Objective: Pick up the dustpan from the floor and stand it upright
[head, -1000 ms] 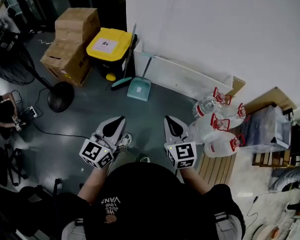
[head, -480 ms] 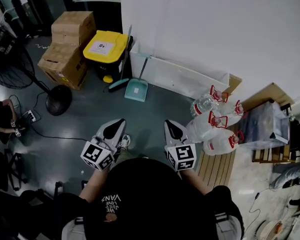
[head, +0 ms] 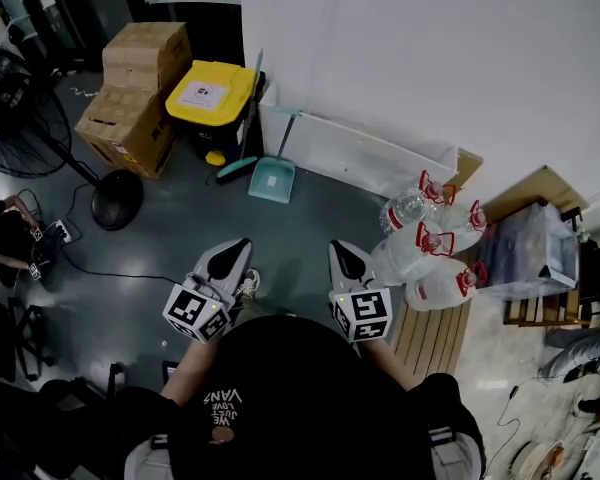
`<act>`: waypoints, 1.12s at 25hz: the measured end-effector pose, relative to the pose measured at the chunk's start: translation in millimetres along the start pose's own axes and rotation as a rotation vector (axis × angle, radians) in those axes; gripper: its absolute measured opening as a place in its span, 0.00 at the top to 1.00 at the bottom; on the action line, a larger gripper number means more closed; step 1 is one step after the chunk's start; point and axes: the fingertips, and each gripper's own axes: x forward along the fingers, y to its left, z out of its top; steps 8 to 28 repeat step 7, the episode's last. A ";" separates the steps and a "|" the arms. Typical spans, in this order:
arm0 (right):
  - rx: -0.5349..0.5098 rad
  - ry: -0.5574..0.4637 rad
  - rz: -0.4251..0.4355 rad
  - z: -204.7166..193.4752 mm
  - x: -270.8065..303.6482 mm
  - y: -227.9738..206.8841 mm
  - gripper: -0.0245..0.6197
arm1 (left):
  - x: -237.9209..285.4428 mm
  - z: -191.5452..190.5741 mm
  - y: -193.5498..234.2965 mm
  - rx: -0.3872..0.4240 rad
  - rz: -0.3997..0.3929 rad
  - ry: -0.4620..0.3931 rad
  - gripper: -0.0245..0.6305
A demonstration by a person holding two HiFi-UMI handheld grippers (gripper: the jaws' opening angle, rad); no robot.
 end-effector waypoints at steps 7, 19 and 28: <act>0.009 -0.005 0.002 -1.7 0.4 -1.7 0.96 | -0.8 -4.8 -0.2 0.000 0.007 0.003 0.88; 0.009 -0.005 0.002 -1.7 0.4 -1.7 0.96 | -0.8 -4.8 -0.2 0.000 0.007 0.003 0.88; 0.009 -0.005 0.002 -1.7 0.4 -1.7 0.96 | -0.8 -4.8 -0.2 0.000 0.007 0.003 0.88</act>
